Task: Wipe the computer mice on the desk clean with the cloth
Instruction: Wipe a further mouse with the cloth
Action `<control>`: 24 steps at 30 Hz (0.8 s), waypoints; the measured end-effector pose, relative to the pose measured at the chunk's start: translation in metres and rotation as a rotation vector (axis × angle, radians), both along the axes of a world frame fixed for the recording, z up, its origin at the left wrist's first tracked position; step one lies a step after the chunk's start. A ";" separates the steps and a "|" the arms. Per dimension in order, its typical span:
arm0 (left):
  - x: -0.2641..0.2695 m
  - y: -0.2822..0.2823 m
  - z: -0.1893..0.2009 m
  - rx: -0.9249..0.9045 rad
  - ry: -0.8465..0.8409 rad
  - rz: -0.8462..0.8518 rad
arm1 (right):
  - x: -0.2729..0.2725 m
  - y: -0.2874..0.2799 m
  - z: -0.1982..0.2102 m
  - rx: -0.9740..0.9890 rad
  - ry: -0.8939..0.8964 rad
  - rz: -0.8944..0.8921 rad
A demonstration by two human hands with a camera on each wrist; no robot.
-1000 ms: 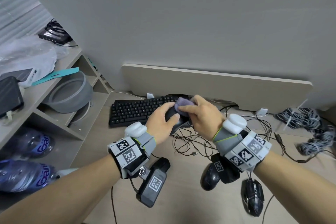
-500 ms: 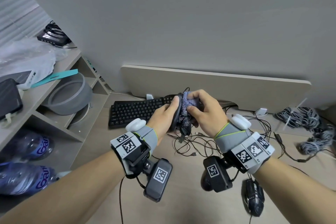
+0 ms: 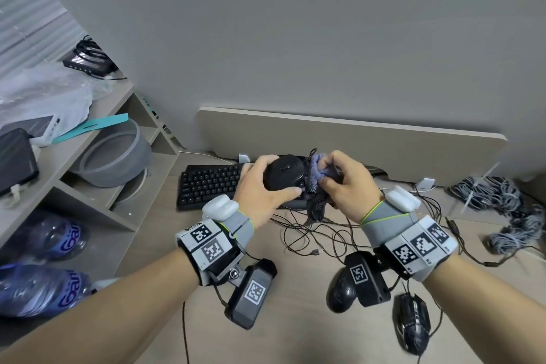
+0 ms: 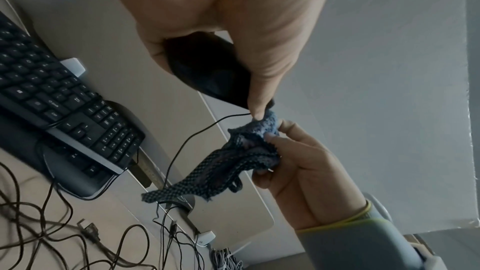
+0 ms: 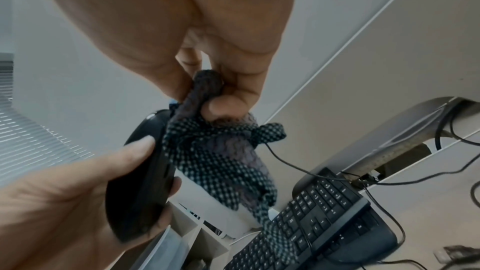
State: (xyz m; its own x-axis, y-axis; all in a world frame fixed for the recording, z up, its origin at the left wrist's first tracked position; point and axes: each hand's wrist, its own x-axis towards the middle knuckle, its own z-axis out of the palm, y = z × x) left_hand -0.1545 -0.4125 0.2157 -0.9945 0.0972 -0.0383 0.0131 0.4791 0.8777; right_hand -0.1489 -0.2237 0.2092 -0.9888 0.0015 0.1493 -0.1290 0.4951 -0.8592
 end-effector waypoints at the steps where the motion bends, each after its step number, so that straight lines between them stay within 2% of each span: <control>1: 0.000 0.000 -0.001 0.000 0.001 -0.003 | 0.000 0.000 0.004 0.017 0.032 0.001; 5: 0.001 0.004 -0.001 -0.040 0.016 0.001 | 0.005 -0.009 0.020 0.170 0.268 0.024; 7: 0.002 0.007 0.000 -0.096 0.035 0.004 | 0.008 -0.017 0.022 0.286 0.309 0.078; 10: 0.001 0.005 -0.001 -0.129 0.049 -0.004 | 0.006 -0.017 0.019 0.432 0.236 0.111; 13: 0.001 -0.001 -0.005 -0.144 -0.002 -0.007 | 0.001 -0.005 0.011 0.441 0.108 0.050; 15: 0.001 -0.005 -0.009 -0.130 -0.072 -0.005 | 0.001 0.000 0.008 0.402 0.112 0.007; 16: -0.001 -0.006 -0.011 -0.069 -0.120 0.010 | 0.002 0.000 0.008 0.370 0.124 -0.007; 20: -0.007 -0.002 -0.007 0.361 -0.422 0.136 | 0.007 -0.009 0.010 0.214 0.165 -0.008; 24: -0.009 0.004 -0.005 0.585 -0.600 0.146 | 0.005 -0.020 0.019 0.071 0.122 -0.006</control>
